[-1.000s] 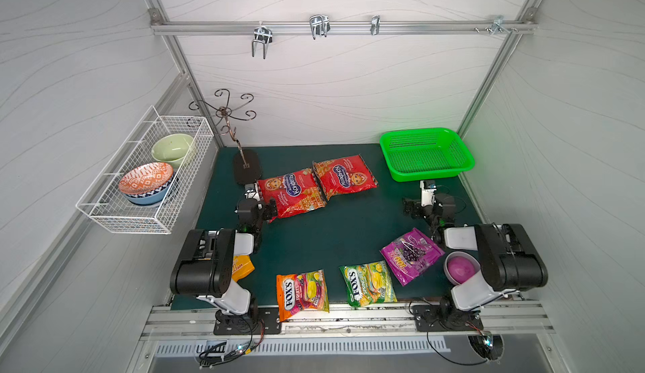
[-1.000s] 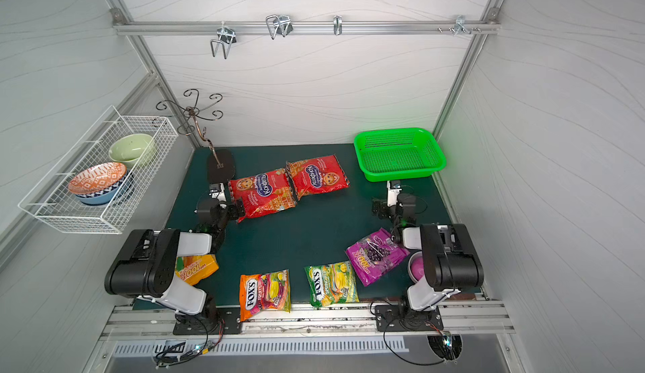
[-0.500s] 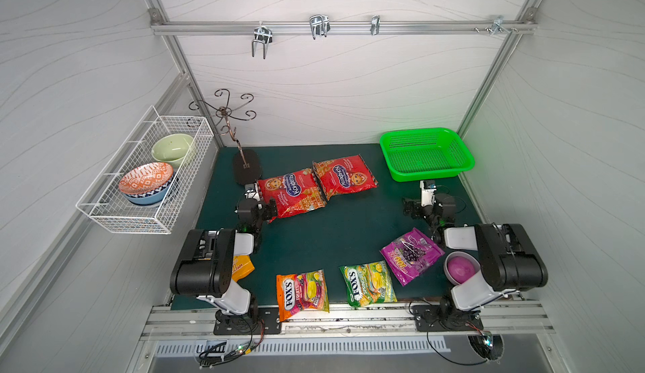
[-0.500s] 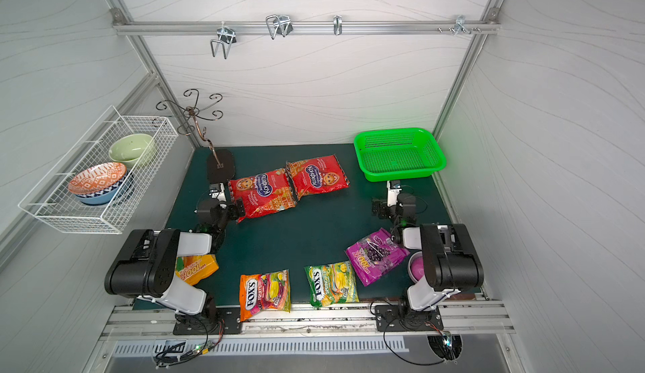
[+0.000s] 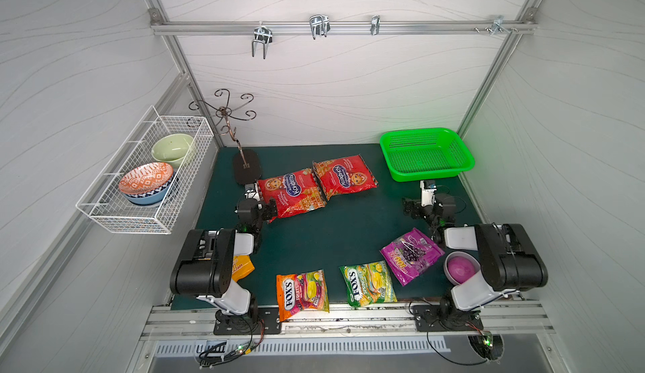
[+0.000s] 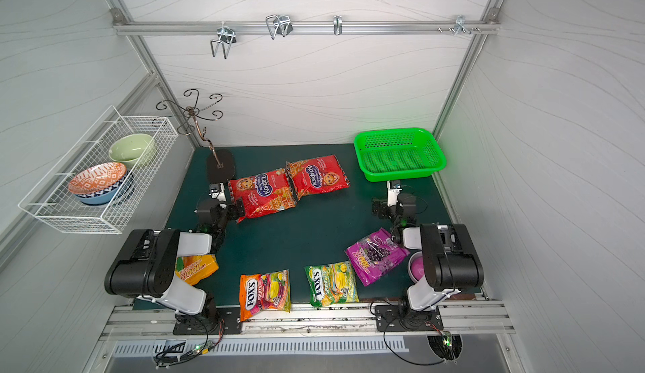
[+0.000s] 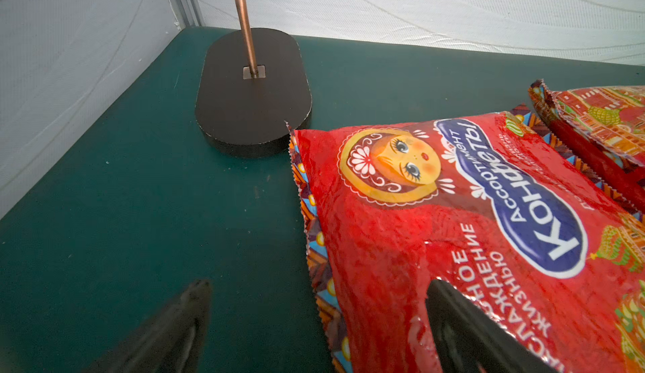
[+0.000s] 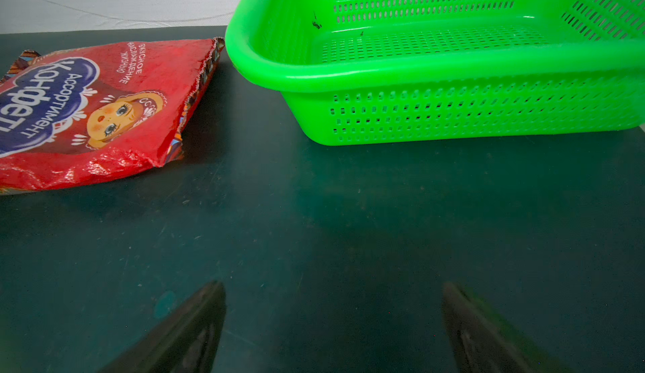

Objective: Put the candies in the basket
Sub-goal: Pick up the candy at the center of the board.

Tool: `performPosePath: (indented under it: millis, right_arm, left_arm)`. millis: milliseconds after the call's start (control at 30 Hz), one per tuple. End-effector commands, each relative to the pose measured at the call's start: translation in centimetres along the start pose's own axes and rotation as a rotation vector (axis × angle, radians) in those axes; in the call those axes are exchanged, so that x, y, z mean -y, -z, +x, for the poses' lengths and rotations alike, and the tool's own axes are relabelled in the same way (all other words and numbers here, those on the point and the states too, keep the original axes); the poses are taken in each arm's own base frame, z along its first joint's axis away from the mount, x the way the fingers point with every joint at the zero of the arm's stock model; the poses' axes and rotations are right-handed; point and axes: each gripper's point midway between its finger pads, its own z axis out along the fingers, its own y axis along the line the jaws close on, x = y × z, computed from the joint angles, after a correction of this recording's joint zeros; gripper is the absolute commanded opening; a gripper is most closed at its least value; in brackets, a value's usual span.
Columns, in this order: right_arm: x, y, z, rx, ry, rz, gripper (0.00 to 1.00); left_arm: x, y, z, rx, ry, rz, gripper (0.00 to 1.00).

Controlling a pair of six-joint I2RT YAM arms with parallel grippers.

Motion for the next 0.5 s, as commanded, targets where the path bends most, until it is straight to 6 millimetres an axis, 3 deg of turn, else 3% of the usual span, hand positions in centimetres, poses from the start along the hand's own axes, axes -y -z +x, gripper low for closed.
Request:
performPosePath:
  millis: [0, 100, 167, 300, 433, 467]
  right_arm:
    - [0.0, -0.1, -0.6, 0.016, -0.001, -0.004, 0.99]
    - [0.7, 0.5, -1.6, 0.009, -0.018, 0.045, 0.99]
    - [1.9, 1.8, -3.6, -0.004, -0.048, 0.125, 0.99]
    - [6.1, 6.1, -7.3, -0.095, -0.353, 0.400, 0.99]
    - [8.0, 9.5, -9.4, -0.208, -0.511, 0.581, 0.99]
    - [7.5, 9.4, -9.8, -0.209, -0.531, 0.545, 0.99]
  left_arm:
    - [0.5, 0.0, -1.7, 0.049, 0.003, 0.017, 0.99]
    - [0.5, 0.0, -1.7, 0.052, 0.003, 0.018, 0.99]
    - [1.1, 0.1, -2.2, 0.049, -0.010, 0.052, 0.99]
    - [3.2, 0.8, -3.6, -0.128, -0.089, 0.160, 0.99]
    - [4.1, 1.8, -5.7, -0.266, -0.134, 0.212, 0.99]
    - [4.6, 2.2, -6.2, -0.270, -0.140, 0.242, 0.99]
